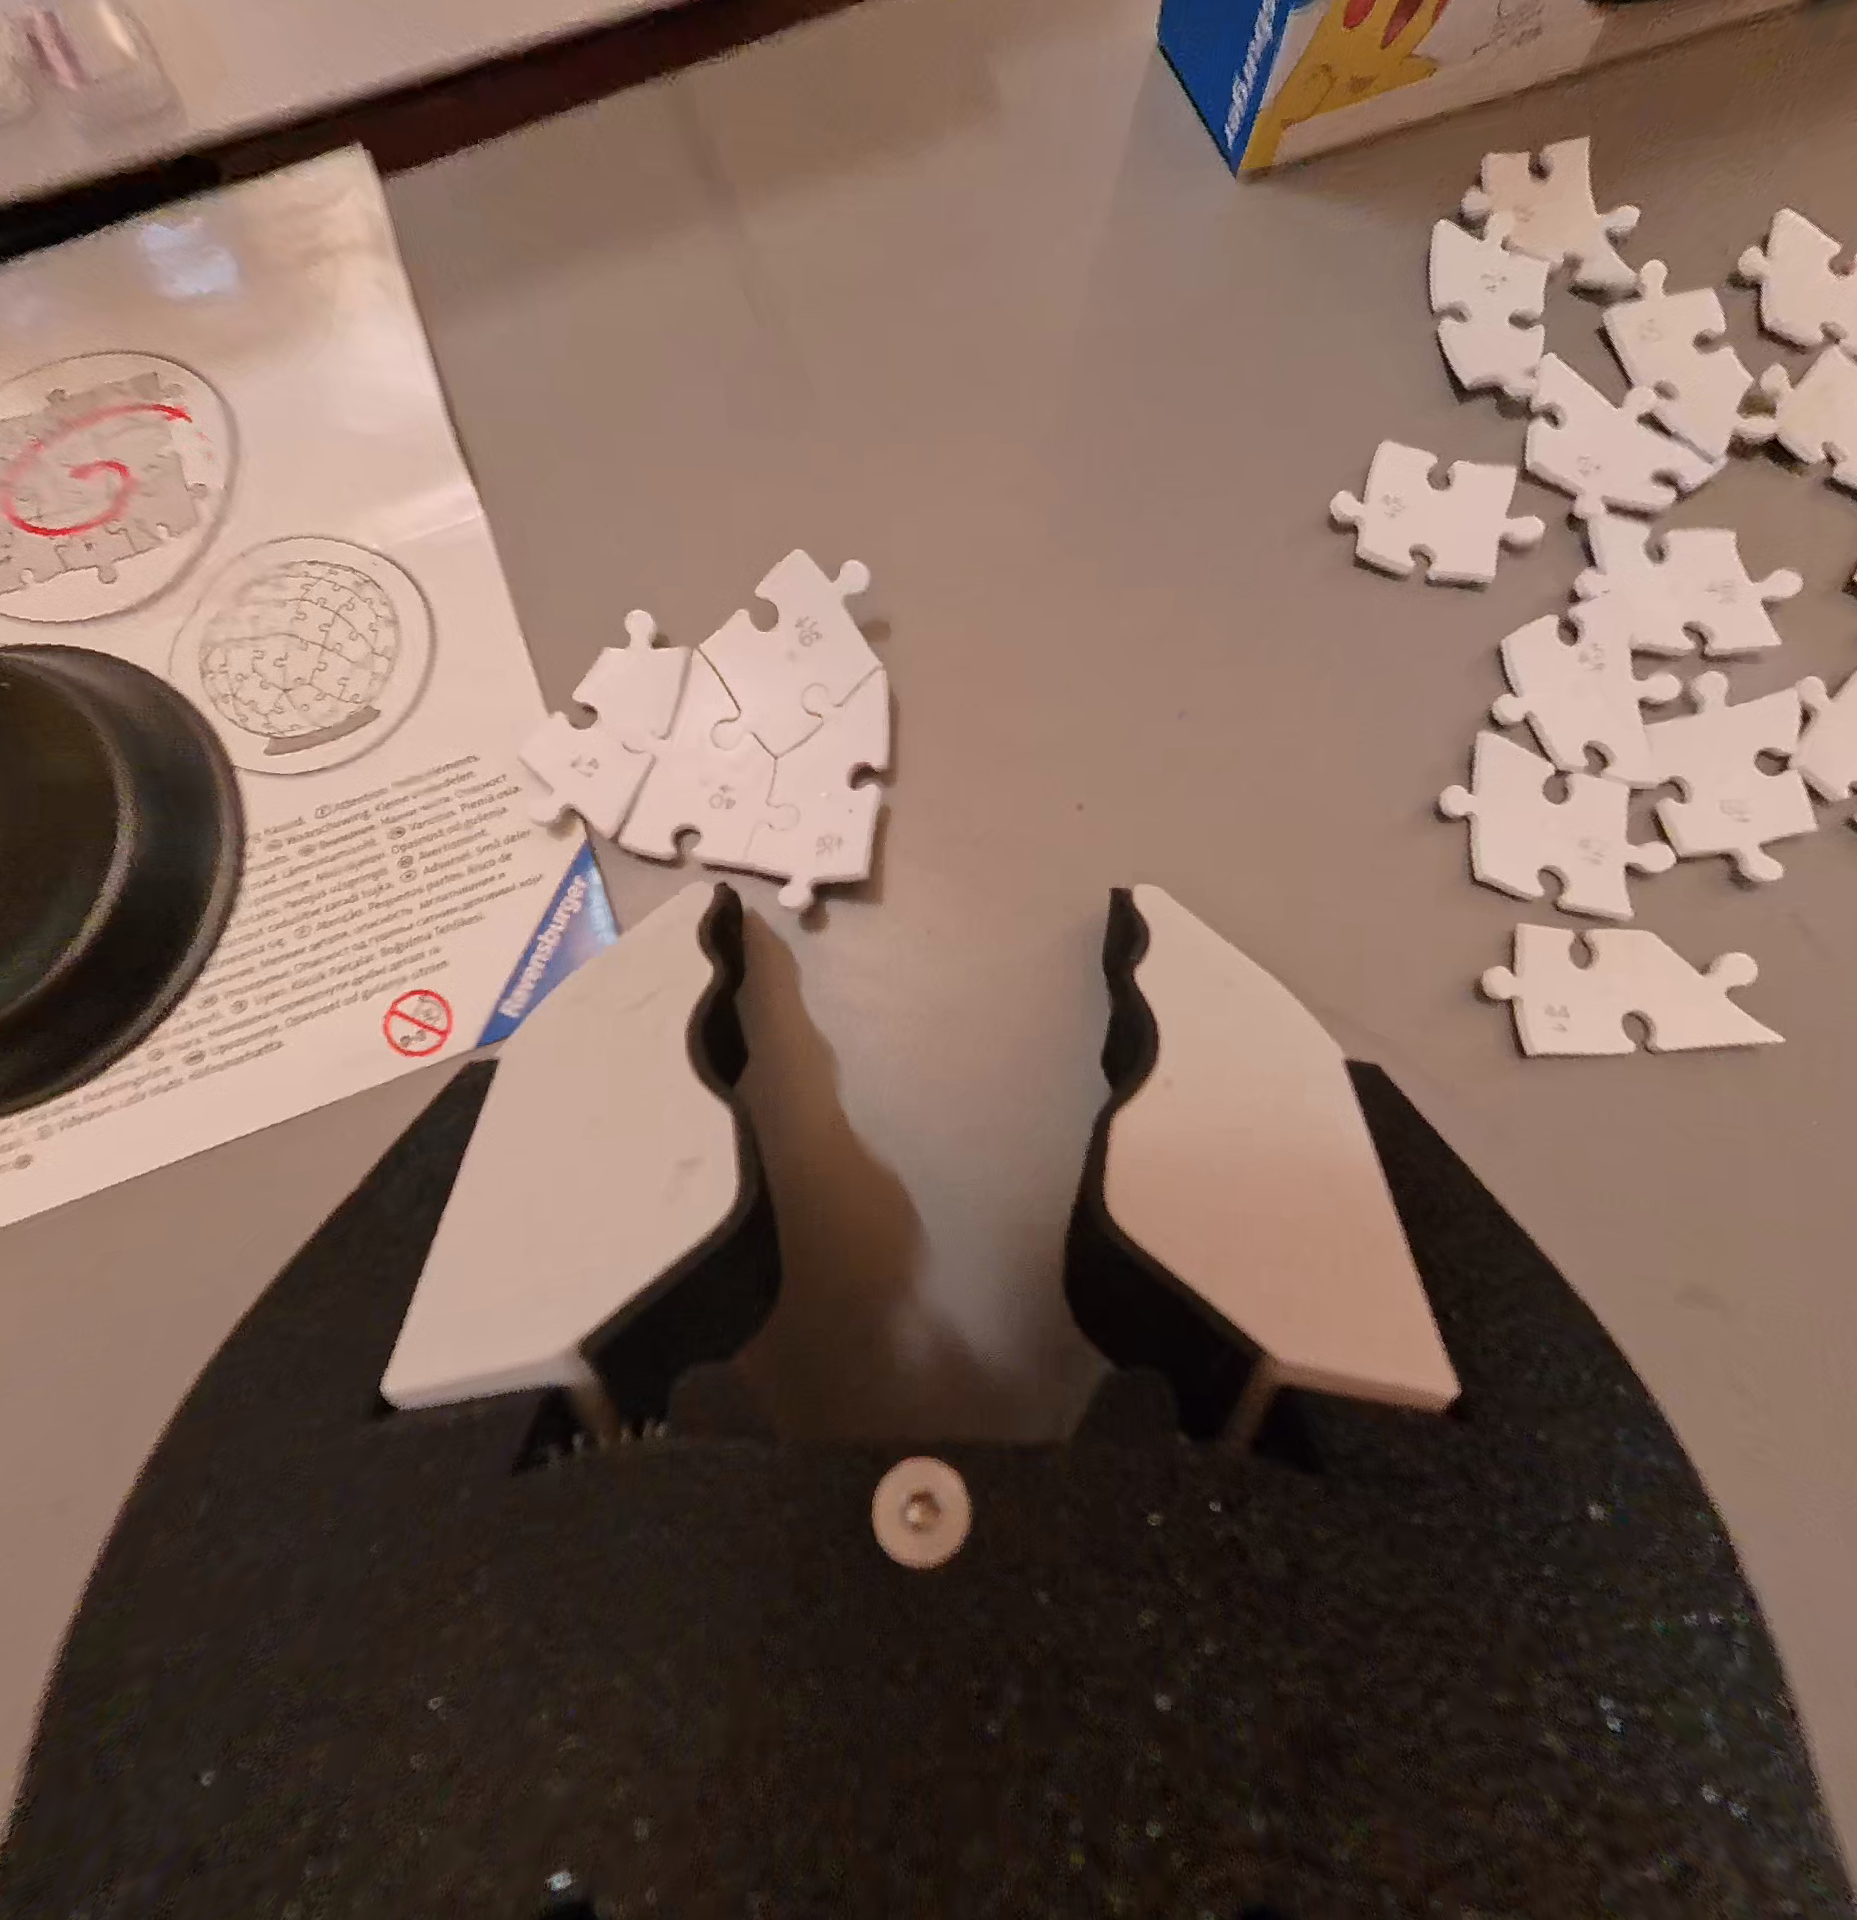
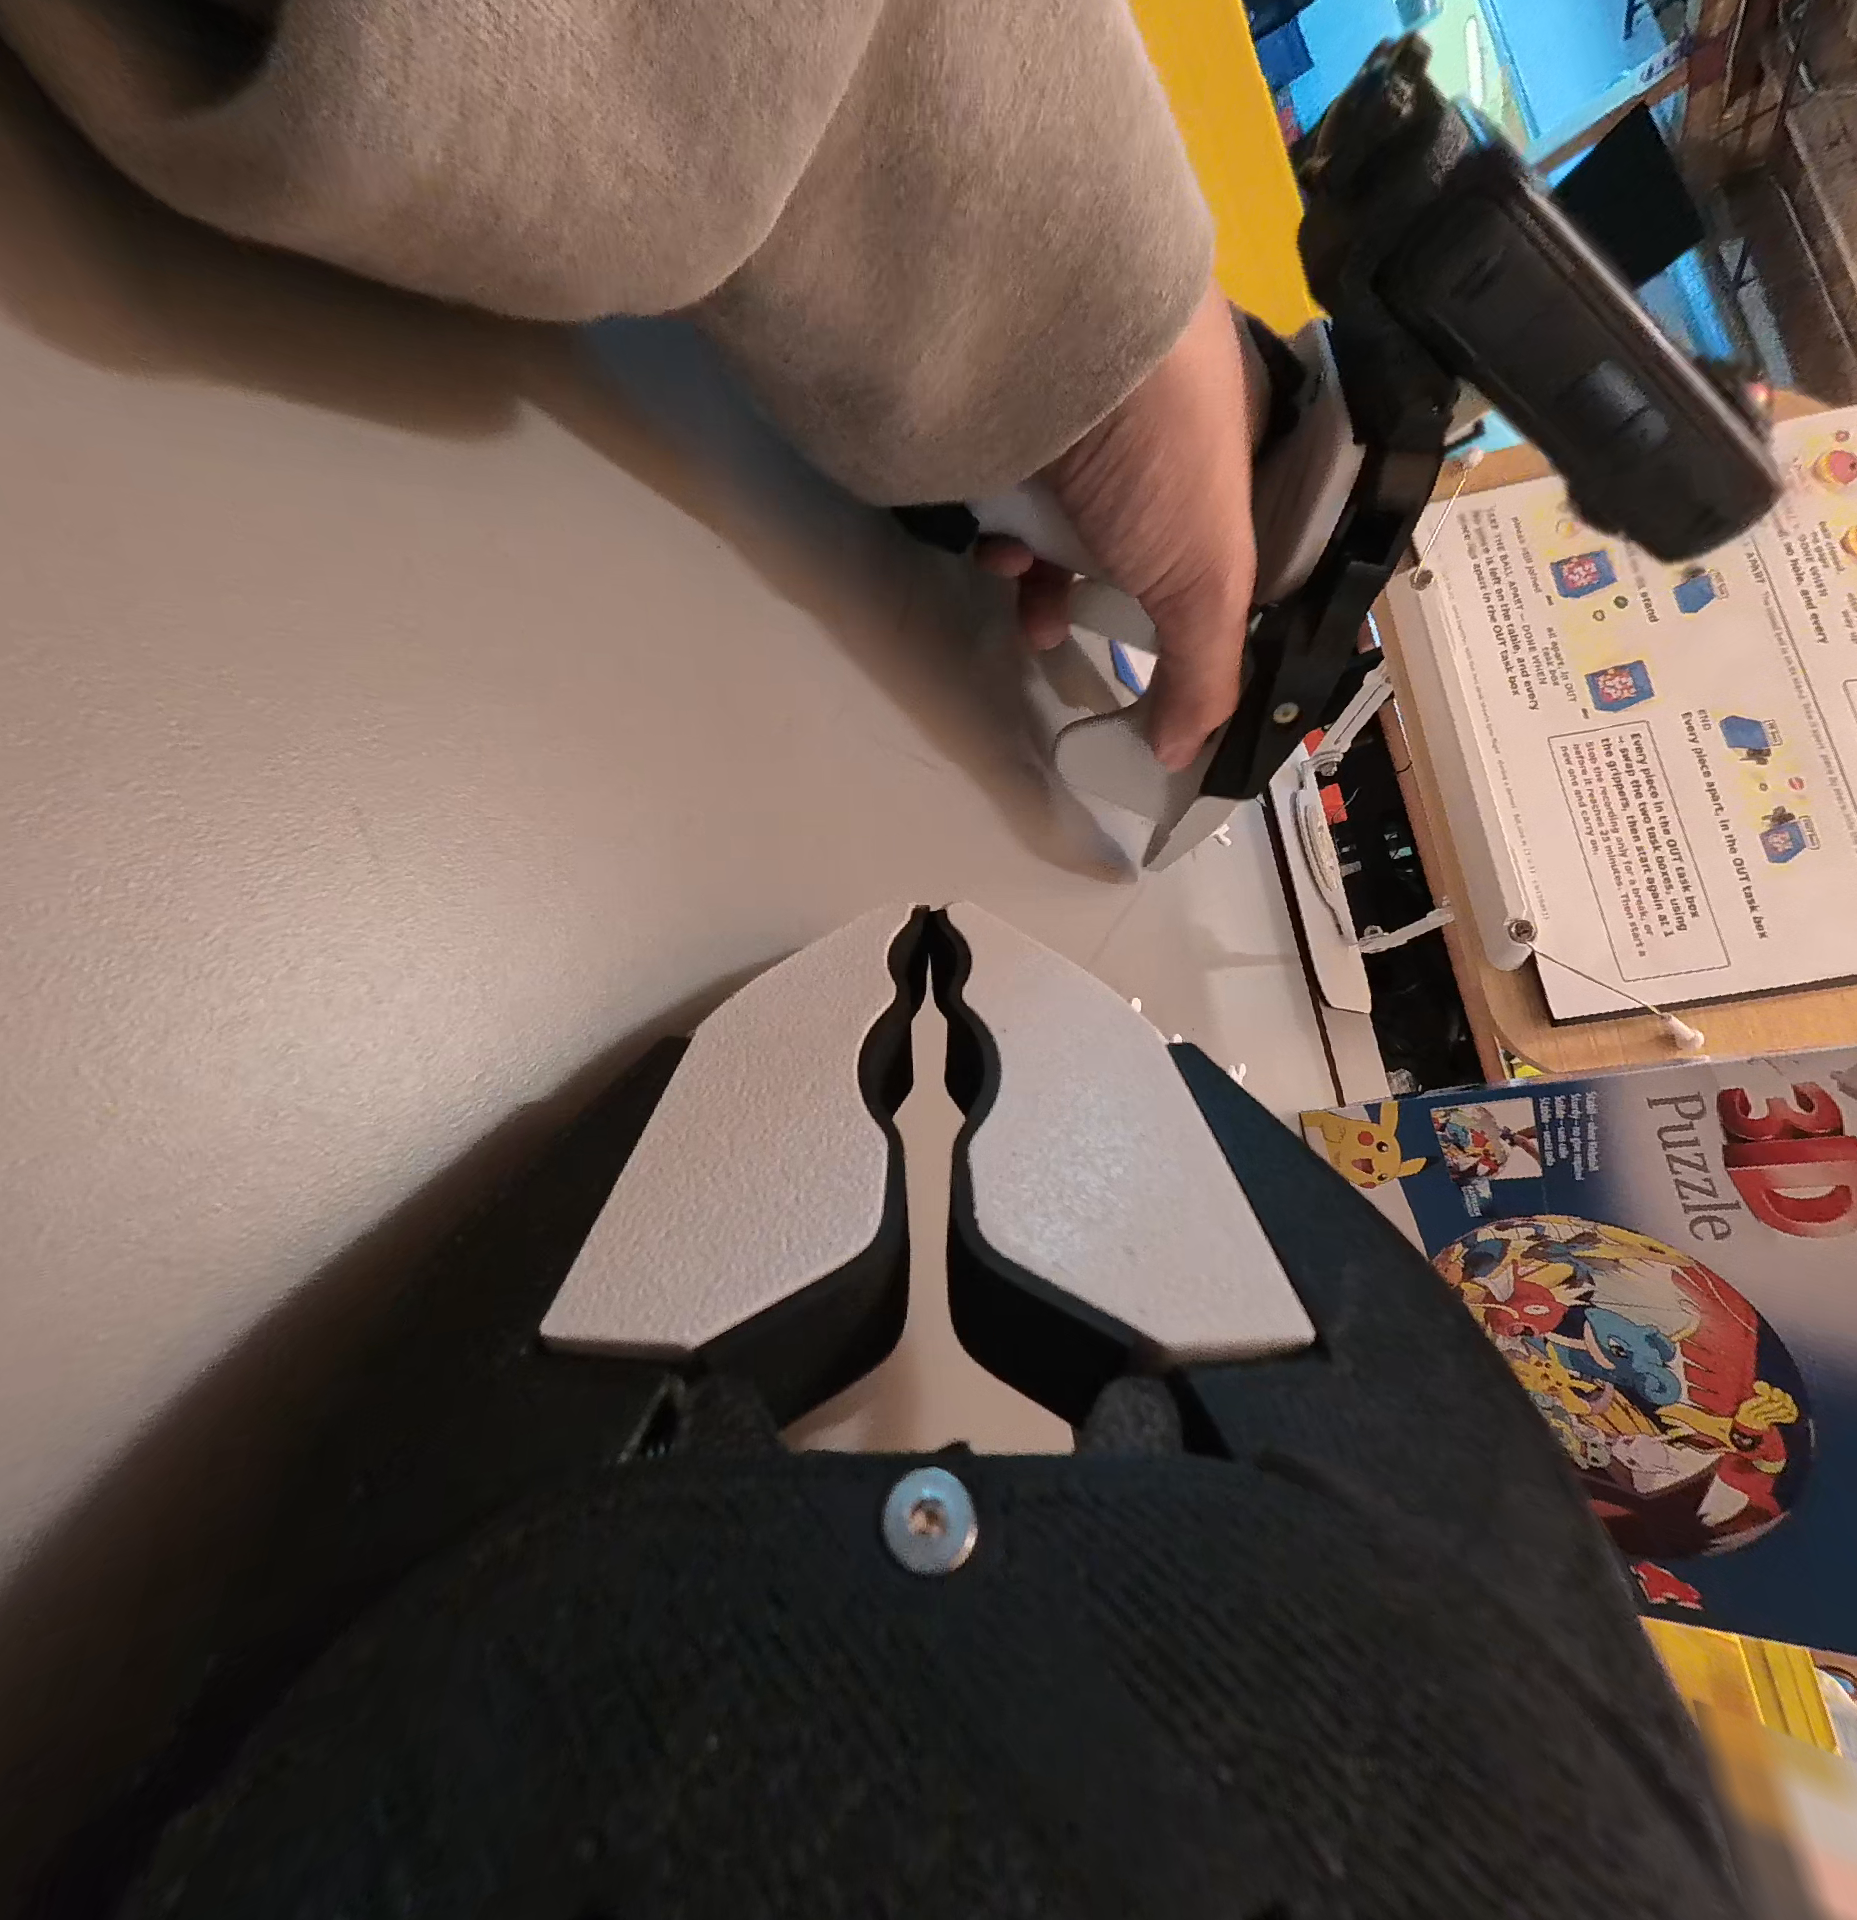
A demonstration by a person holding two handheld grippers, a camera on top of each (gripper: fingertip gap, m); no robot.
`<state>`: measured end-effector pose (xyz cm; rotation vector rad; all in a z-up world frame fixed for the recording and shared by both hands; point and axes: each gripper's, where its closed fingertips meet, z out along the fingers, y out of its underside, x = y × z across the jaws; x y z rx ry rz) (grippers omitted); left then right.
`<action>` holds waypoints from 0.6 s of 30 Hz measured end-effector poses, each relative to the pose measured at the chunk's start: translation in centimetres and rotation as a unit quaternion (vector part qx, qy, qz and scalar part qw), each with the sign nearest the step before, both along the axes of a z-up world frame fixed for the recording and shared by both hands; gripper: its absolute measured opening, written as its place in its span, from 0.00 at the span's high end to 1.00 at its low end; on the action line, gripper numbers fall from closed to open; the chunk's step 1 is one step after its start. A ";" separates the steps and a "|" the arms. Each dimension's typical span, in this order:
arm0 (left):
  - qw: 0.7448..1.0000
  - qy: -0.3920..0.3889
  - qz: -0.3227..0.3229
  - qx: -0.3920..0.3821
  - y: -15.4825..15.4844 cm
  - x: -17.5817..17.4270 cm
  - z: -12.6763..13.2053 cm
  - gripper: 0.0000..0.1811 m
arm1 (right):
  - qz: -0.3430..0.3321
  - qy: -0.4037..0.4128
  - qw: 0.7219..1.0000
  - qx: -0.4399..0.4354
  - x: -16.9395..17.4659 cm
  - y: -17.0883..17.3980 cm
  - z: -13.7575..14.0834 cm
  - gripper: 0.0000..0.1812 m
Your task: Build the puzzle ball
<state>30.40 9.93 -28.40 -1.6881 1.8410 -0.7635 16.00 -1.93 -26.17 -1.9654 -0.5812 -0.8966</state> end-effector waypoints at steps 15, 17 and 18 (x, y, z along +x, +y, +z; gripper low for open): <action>0.996 0.088 0.034 0.001 3.9 3.5 -0.5 0.60 | -0.004 -0.011 1.000 0.000 0.3 0.1 0.0 1.00; 0.995 0.091 0.030 0.002 3.8 3.1 -0.5 0.60 | -0.004 -0.011 1.000 0.000 0.3 0.0 0.0 1.00; 0.995 0.095 0.028 0.002 3.7 2.7 -0.5 0.61 | -0.004 -0.011 1.000 0.000 0.3 0.0 0.0 1.00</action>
